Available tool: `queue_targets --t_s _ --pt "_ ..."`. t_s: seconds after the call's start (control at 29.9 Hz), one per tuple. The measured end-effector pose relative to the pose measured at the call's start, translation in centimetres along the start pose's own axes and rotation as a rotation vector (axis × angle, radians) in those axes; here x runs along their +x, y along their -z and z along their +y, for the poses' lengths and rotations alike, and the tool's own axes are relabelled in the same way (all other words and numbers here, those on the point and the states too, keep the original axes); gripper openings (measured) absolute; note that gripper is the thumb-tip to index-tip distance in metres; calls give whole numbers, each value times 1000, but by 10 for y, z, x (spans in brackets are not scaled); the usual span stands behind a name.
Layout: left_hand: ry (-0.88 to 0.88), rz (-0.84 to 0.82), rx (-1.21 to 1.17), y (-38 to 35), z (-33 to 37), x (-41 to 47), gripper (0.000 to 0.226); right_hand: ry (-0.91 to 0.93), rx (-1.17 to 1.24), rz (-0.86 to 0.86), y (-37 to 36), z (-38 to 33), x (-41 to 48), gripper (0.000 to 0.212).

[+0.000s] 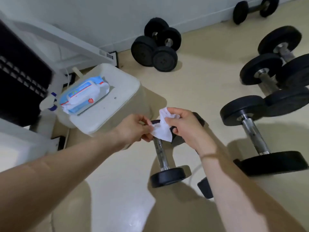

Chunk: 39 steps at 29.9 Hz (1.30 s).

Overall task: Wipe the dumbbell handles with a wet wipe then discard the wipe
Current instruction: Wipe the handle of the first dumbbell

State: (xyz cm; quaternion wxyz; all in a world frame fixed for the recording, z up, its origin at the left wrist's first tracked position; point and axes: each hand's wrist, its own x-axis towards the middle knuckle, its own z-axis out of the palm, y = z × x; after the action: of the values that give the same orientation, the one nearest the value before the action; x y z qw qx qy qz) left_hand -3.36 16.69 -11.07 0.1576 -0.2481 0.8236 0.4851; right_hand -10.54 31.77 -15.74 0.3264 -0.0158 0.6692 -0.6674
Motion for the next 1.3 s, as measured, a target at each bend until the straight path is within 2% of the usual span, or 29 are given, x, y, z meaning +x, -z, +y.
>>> queue_targets --t_s 0.07,0.13,0.2,0.27,0.37,0.4,0.43,0.5,0.53,0.6,0.67,0.8,0.9,0.97,1.04,1.1,1.17,1.3 --pt "35 39 0 -3 0 -9 7 -20 -22 -95 -4 2 4 42" --pt "25 46 72 -6 1 -19 6 -9 -155 -193 -13 3 4 47" --pt "-29 -20 326 -9 -4 -32 6 20 -253 -264 -22 6 0 50" --pt "-98 -138 678 -23 -19 -40 11 26 -330 -240 -22 14 -4 45" --pt "-151 -286 1051 -66 -56 -38 57 53 -427 -159 -12 30 -4 36" --pt "-179 -295 1139 -83 -70 -37 64 58 -472 -133 -8 38 -5 36" --pt "-223 -267 1211 -97 -82 -35 64 51 -500 -118 -7 46 -6 37" --pt "-334 -132 1302 -111 -95 -29 45 6 -493 -121 -5 59 -11 35" --pt "-373 -79 1323 -111 -97 -26 36 -26 -467 -126 -4 67 -14 28" --pt "-412 -77 1310 -104 -97 -23 26 -90 -379 -127 -4 77 -24 15" --pt "-436 -118 1290 -91 -105 -25 25 -150 -305 -76 -7 84 -37 16" --pt "-478 -205 1312 -56 -134 -51 33 -107 -238 109 -30 100 -57 29" --pt "-538 -314 1386 -35 -162 -80 48 -120 -186 104 -62 114 -66 14" --pt "-594 -438 1450 -29 -182 -99 39 -94 -165 120 -85 127 -72 8" --pt "-568 -473 1425 -22 -203 -112 33 -73 -174 178 -107 146 -72 13" --pt "-529 -447 1368 -16 -213 -115 33 -31 -254 225 -126 162 -71 14" --pt "-496 -422 1292 -11 -217 -116 32 92 -373 271 -140 179 -69 7" --pt "-459 -308 1035 2 -226 -124 36 335 -583 293 -142 198 -67 5"
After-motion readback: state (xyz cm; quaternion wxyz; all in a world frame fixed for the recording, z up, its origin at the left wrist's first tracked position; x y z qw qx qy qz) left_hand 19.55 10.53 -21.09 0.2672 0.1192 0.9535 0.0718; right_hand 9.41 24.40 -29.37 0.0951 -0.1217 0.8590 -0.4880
